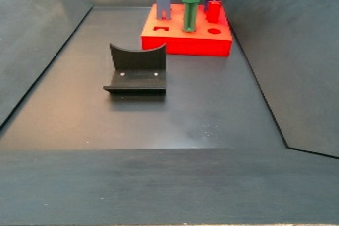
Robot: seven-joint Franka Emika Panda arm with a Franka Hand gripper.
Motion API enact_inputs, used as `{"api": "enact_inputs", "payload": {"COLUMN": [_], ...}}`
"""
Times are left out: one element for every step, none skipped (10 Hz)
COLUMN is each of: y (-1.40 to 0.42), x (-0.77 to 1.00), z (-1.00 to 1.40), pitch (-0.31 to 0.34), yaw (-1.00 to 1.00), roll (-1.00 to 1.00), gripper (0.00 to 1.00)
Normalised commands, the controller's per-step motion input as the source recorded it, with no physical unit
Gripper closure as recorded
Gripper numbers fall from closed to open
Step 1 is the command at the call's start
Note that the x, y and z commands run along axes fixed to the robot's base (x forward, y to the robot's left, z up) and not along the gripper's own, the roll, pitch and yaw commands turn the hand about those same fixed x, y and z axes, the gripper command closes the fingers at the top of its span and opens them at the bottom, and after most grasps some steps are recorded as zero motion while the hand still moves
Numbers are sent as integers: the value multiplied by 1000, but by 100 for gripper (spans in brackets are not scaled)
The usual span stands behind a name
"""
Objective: Pick up the square-circle object. Move up. Move to above the board. Insert the square-circle object.
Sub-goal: Insert the square-circle object.
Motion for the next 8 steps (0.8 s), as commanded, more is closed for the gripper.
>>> {"api": "enact_inputs", "payload": {"y": [-374, -366, -211, -177, -129, -160, -71, -137], "x": [889, 874, 906, 889, 886, 934, 254, 0], "z": [-554, -694, -811, -863, -874, -840, -571, -203], "pitch": [0, 0, -87, -91, -104, -134, -337, -110], "yaw": [0, 0, 0, 0, 0, 0, -83, 20], "roll": [321, 210, 13, 0, 0, -39, -104, 13], "gripper": [100, 100, 100, 100, 100, 100, 100, 100]}}
